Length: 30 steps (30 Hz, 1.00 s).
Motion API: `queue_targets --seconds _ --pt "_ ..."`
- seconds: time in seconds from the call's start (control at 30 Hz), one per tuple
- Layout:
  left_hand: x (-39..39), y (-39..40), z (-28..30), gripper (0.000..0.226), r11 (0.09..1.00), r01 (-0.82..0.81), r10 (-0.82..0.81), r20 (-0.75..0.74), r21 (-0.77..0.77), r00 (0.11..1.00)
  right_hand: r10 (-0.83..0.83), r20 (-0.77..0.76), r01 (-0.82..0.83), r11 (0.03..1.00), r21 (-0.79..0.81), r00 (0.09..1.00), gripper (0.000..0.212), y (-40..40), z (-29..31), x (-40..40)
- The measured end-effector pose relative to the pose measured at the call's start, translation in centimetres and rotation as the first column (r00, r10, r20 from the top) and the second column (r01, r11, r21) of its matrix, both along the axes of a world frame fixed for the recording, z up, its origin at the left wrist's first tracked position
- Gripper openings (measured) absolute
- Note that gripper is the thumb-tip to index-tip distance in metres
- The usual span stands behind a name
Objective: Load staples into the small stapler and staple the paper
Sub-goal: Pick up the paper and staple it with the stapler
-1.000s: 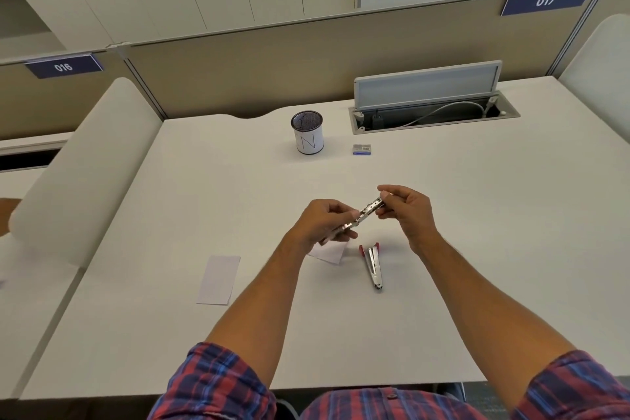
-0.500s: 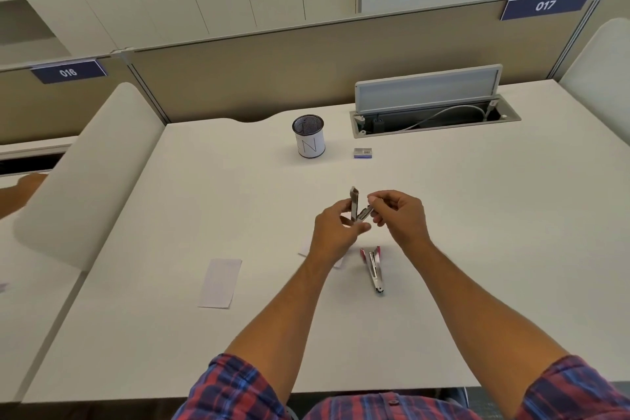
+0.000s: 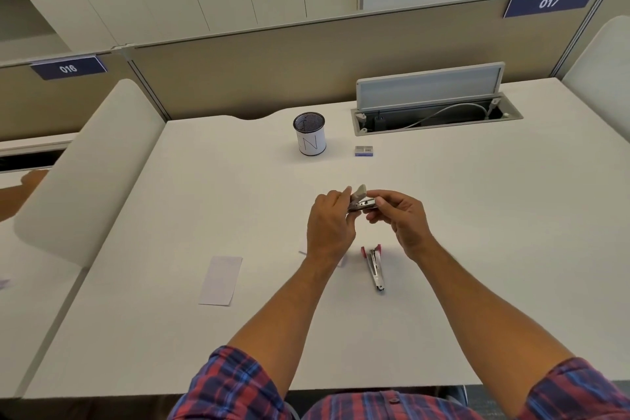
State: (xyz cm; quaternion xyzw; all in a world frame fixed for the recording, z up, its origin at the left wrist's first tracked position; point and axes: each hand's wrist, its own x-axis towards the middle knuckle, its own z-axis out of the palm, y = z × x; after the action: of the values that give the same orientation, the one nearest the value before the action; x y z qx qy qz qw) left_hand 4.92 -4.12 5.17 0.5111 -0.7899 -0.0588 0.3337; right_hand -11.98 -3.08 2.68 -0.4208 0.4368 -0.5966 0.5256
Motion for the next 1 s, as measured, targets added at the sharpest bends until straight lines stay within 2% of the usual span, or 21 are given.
queue_targets --seconds 0.13,0.23,0.33,0.43,0.5,0.6,0.7,0.83,0.9,1.0 --pt "0.0 -0.3 0.1 0.045 0.999 -0.001 0.005 0.124 -0.034 0.992 0.045 -0.024 -0.044 0.999 0.010 0.999 0.022 -0.1 0.1 -0.1" --pt "-0.1 -0.2 -0.2 0.028 0.996 0.008 -0.020 0.138 0.083 0.990 0.041 -0.091 -0.038 0.999 0.030 0.995 0.034 -0.3 0.4 0.0" --pt "-0.4 0.1 -0.8 0.024 0.963 0.014 -0.045 0.113 0.268 0.993 0.042 -0.097 -0.036 0.997 0.068 0.994 0.050 -0.4 0.4 0.0" --pt "-0.5 0.2 -1.0 0.020 0.843 0.075 -0.069 -0.031 0.533 0.997 0.065 -0.086 -0.056 0.993 0.105 0.994 0.045 -0.3 0.2 -0.1" --pt "-0.5 0.3 -0.9 0.016 0.752 0.151 -0.070 -0.150 0.641 0.986 0.083 -0.112 -0.066 0.987 0.145 0.990 0.037 -0.3 0.0 -0.2" --pt "-0.7 0.6 -0.6 0.017 0.679 0.250 -0.065 -0.282 0.691 0.957 0.105 -0.113 -0.083 0.979 0.184 0.988 0.047 -0.4 -0.2 -0.2" --pt "-0.7 0.7 -0.8 0.021 0.633 0.294 -0.029 -0.358 0.716 0.933 0.052 -0.102 -0.030 0.976 0.214 0.993 0.057 -0.5 -0.4 0.2" --pt "-0.3 0.3 -1.4 0.019 0.570 0.387 -0.024 -0.456 0.725 0.890 0.033 -0.128 -0.001 0.971 0.240 0.991 0.053 -0.6 -0.3 0.4" --pt "0.0 0.0 -1.7 0.022 0.581 0.373 -0.028 -0.440 0.724 0.898 0.036 -0.153 0.008 0.961 0.278 0.988 0.053 -0.7 0.0 0.5" --pt "1.2 -0.9 -2.4 0.026 0.716 0.177 0.024 -0.277 0.675 0.961 0.009 -0.172 0.050 0.941 0.336 0.985 0.052 -1.0 0.4 0.6"
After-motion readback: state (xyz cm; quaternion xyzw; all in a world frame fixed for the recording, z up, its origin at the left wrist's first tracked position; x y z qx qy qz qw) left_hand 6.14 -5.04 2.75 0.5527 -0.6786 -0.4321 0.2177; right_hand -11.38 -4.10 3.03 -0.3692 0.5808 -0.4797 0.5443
